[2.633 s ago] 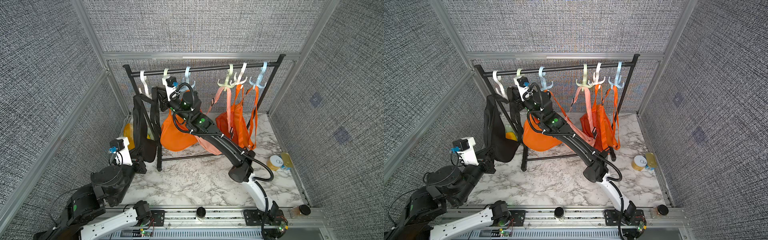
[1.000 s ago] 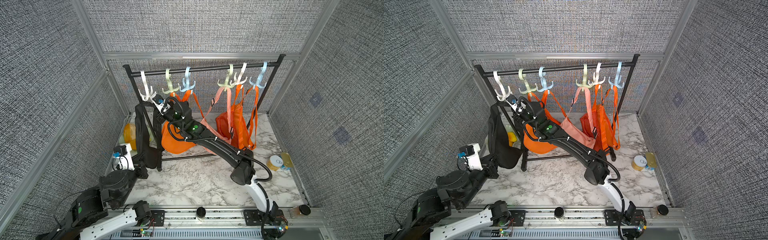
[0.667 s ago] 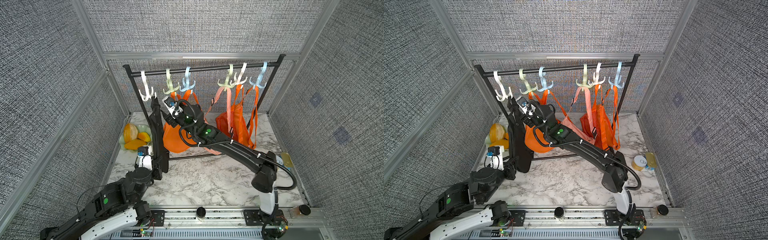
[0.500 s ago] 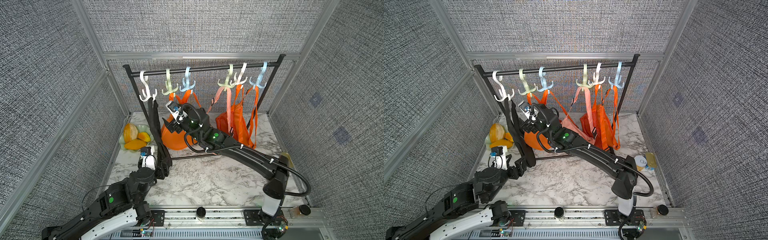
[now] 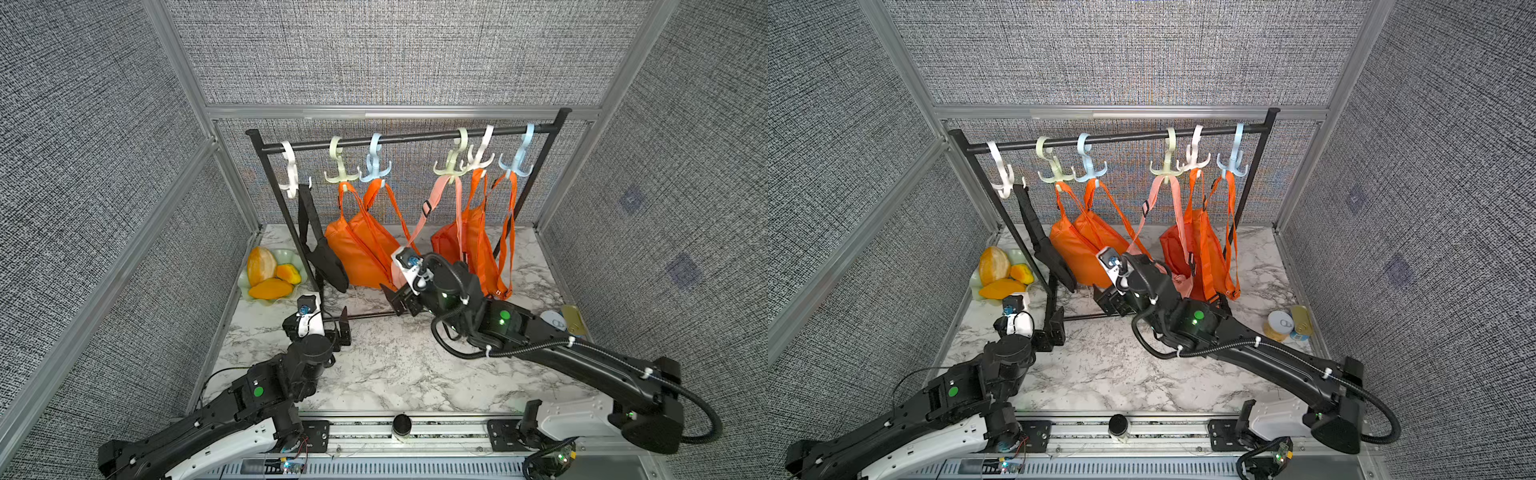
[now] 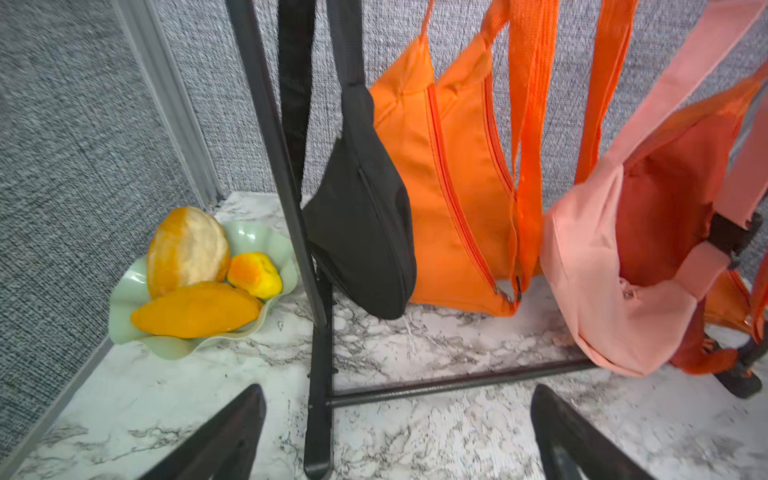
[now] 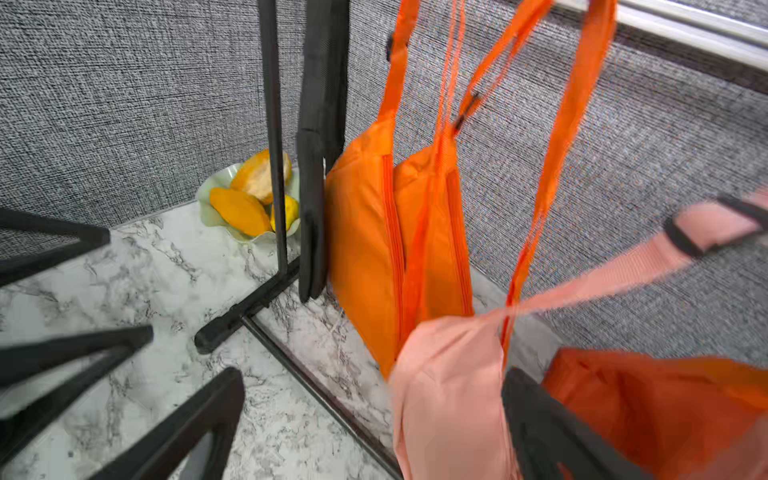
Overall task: Hang the bag on a hook
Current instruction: Reset both arms
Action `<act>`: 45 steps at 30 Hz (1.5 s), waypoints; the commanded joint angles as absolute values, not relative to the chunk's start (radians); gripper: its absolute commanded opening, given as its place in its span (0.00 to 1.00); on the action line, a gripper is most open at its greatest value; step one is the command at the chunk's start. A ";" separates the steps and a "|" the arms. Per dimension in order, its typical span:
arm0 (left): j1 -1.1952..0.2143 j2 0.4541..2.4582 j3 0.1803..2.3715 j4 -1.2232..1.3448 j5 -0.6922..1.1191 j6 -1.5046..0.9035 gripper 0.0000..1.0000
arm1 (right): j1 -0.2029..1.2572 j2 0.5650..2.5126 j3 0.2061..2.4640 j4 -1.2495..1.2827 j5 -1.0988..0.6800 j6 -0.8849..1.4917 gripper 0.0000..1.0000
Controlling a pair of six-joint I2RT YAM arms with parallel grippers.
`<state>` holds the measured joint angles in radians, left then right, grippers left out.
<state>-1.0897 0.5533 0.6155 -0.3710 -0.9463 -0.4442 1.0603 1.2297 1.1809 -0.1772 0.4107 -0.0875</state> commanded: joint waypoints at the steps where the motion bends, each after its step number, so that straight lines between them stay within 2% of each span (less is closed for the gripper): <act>1: -1.088 0.537 0.581 -0.229 -1.082 -0.368 0.99 | 1.058 1.131 1.043 -0.133 0.520 -0.013 0.99; 5: -1.084 0.570 0.495 -0.133 -1.262 -0.279 0.99 | 0.995 0.984 0.755 -0.009 0.760 0.021 0.99; 7: -1.058 0.625 0.367 0.160 -1.357 -0.067 0.99 | 0.876 0.910 0.576 0.054 0.903 0.085 0.99; 9: -0.980 0.685 0.280 0.335 -1.333 0.011 0.99 | 0.755 0.841 0.445 0.073 0.924 0.122 0.99; 11: -0.882 0.727 0.228 0.350 -1.305 -0.080 0.99 | 0.678 0.781 0.319 0.184 0.952 0.077 0.99; 12: -0.822 0.744 0.181 0.447 -1.269 -0.069 0.99 | 0.644 0.754 0.278 0.237 0.975 0.045 0.99; 13: -0.771 0.755 0.157 0.558 -1.237 0.000 0.96 | 0.608 0.734 0.272 0.240 0.947 0.023 0.99; 15: -0.704 0.778 0.142 0.661 -1.152 0.105 0.96 | 0.530 0.737 0.197 0.438 0.886 -0.104 0.99; 18: -0.532 0.860 0.074 0.890 -1.006 0.104 0.95 | 0.405 0.807 0.096 0.667 0.824 -0.159 0.99; 21: -0.403 0.986 0.031 1.016 -0.897 0.003 0.95 | 0.298 0.893 0.085 0.692 0.684 -0.023 0.99; 22: -0.373 1.044 0.031 1.047 -0.870 -0.035 0.95 | 0.258 0.949 0.074 0.773 0.623 -0.017 0.99; 28: -0.318 1.329 0.027 1.472 -0.775 0.096 0.94 | 0.183 1.327 0.071 1.300 0.483 -0.082 0.99; 31: -0.238 1.491 0.009 1.678 -0.595 0.096 0.94 | 0.157 1.583 0.108 1.534 0.464 -0.087 0.99; 33: -0.228 1.571 0.018 1.766 -0.519 0.151 0.95 | 0.144 1.636 0.122 1.535 0.426 -0.088 0.99; 36: -0.164 1.510 0.062 1.563 -0.394 0.087 0.96 | 0.107 1.581 0.202 1.313 0.391 -0.041 0.99; 39: -0.090 1.551 0.150 1.415 -0.277 0.035 0.91 | 0.017 1.552 0.317 1.046 0.246 0.032 0.99; 40: -0.071 1.547 0.155 1.395 -0.261 0.015 0.91 | -0.003 1.547 0.316 1.039 0.223 0.049 0.99; 41: -0.069 1.535 0.158 1.369 -0.260 0.011 0.99 | -0.006 1.548 0.315 1.043 0.222 0.049 0.99; 45: -0.069 1.545 0.164 1.376 -0.263 0.008 0.99 | -0.006 1.550 0.320 1.038 0.223 0.049 0.99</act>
<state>-0.0696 1.5448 0.1574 1.4044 -0.3130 0.0303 -0.0044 1.5509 0.3138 1.0878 0.2623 0.0177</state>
